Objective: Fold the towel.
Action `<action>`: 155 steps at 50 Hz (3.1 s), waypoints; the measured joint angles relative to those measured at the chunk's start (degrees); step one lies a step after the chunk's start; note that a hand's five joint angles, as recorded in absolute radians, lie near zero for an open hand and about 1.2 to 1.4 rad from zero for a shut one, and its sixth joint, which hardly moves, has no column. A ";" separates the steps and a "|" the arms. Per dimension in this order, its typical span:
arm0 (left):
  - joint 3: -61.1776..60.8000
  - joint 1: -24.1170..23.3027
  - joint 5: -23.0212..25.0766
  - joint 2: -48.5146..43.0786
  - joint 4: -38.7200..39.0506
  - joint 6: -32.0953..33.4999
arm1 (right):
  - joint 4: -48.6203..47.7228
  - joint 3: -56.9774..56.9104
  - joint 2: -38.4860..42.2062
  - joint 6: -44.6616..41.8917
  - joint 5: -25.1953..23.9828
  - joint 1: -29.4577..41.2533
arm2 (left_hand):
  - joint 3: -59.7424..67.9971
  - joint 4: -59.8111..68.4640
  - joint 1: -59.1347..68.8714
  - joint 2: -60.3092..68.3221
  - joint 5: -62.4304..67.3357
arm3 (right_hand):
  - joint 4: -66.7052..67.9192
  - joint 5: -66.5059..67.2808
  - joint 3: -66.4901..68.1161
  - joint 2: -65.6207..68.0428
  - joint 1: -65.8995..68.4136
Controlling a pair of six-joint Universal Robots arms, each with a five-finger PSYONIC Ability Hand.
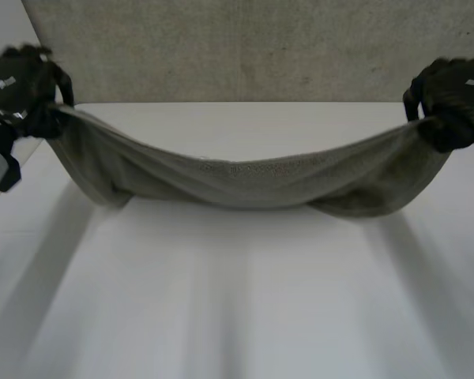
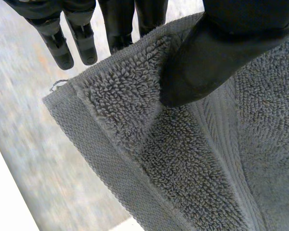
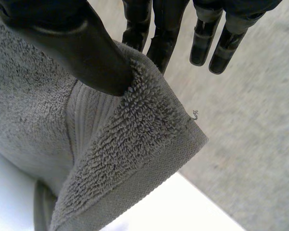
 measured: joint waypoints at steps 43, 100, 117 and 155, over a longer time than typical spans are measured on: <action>38.30 -8.26 -6.71 -26.26 0.88 -7.77 | -28.33 -17.23 21.63 6.82 11.78 11.18 | 0.00 0.00 0.07 0.03 0.10 | 0.00 0.01 0.00 0.00 0.00; 12.56 -4.01 4.29 -26.85 -1.17 12.15 | 2.66 -11.23 26.66 -10.53 -0.31 -0.29 | 0.00 0.00 0.08 0.05 0.10 | 0.00 0.01 0.00 0.00 0.00; 35.41 -5.84 -0.08 -44.89 -7.01 14.53 | -7.74 -20.00 38.42 -8.66 6.27 2.88 | 0.00 0.00 0.08 0.05 0.10 | 0.00 0.01 0.00 0.00 0.00; 45.03 -7.11 -11.12 -52.23 -11.14 18.02 | -8.28 -32.96 51.36 -8.89 10.78 6.94 | 0.00 0.00 -56.32 -61.49 -62.57 | 0.00 -60.91 0.00 -54.62 -55.80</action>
